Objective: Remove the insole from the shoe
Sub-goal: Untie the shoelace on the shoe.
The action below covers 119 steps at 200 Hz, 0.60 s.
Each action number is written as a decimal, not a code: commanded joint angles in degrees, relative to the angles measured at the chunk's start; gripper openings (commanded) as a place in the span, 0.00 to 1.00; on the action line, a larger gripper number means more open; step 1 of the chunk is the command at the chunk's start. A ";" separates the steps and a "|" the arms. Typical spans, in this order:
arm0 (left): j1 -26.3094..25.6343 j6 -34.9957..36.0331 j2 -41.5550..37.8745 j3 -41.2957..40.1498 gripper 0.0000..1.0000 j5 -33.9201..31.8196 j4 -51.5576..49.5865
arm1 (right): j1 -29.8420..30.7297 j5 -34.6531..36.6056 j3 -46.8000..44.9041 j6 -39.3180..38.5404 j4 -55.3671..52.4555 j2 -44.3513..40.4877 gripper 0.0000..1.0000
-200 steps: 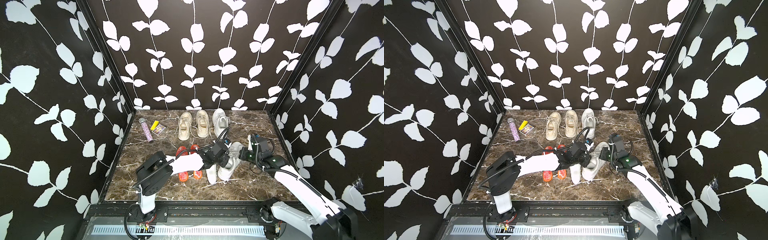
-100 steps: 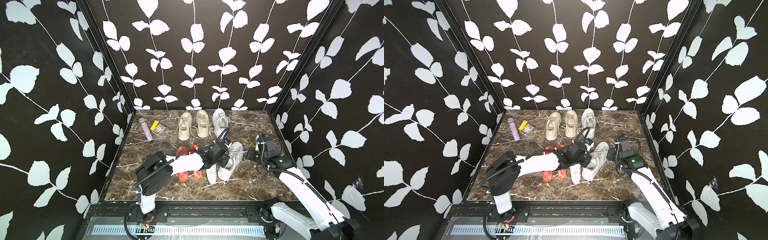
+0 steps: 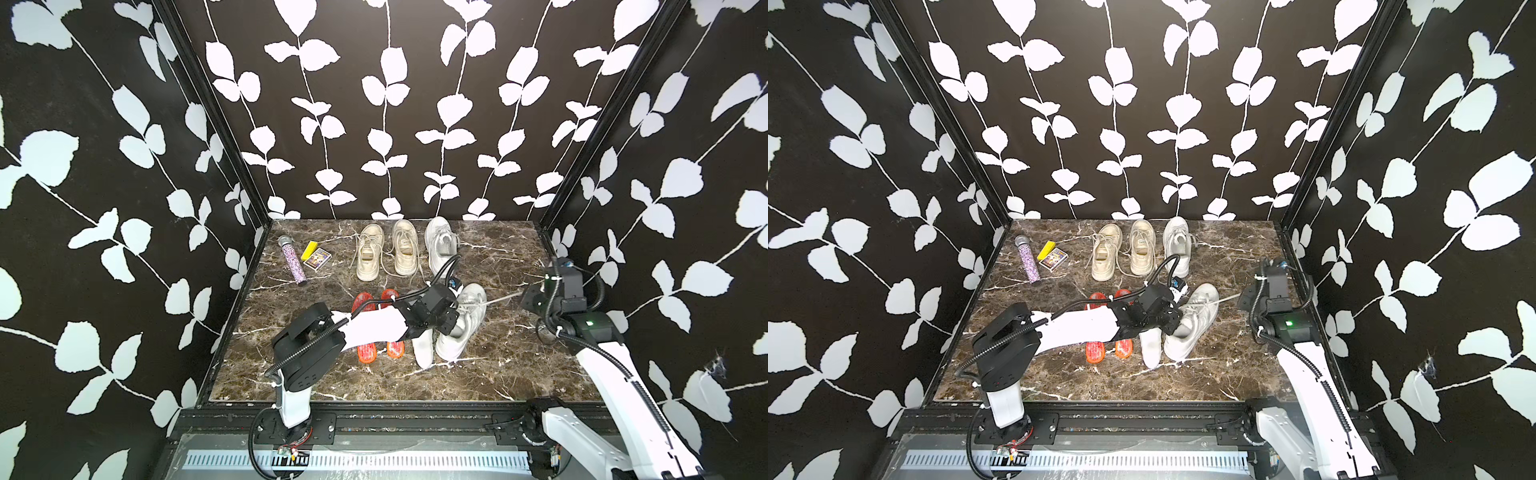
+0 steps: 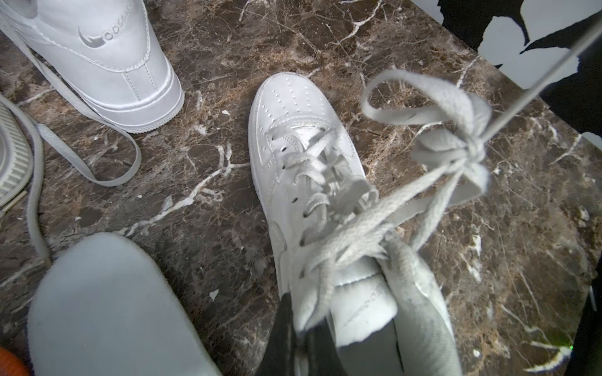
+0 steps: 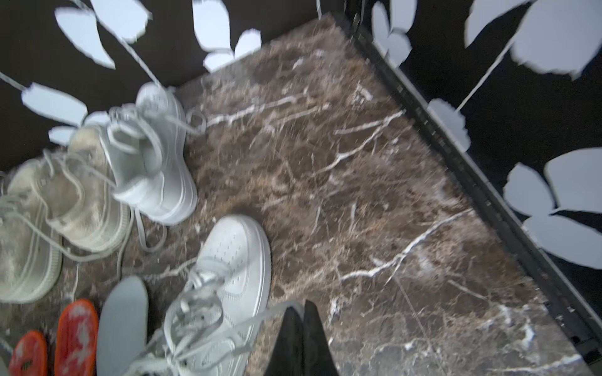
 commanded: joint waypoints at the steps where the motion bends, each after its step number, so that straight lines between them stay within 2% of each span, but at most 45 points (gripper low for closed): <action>1: 0.61 -0.40 -0.56 -1.59 0.00 -1.39 -1.54 | -1.67 3.68 3.39 -0.52 -0.49 -0.88 0.00; 38: 0.64 -0.37 -0.71 -2.07 0.00 -1.44 -1.12 | -2.74 6.65 6.78 -1.15 -1.29 -1.41 0.00; 78: 0.63 -0.50 -0.59 -2.01 0.00 -0.84 -0.83 | -3.27 6.49 7.21 -1.48 -0.61 -1.13 0.00; 119: 0.61 -0.17 -0.92 -1.89 0.00 0.87 -0.16 | -3.46 -3.99 4.72 -2.05 4.29 4.56 0.00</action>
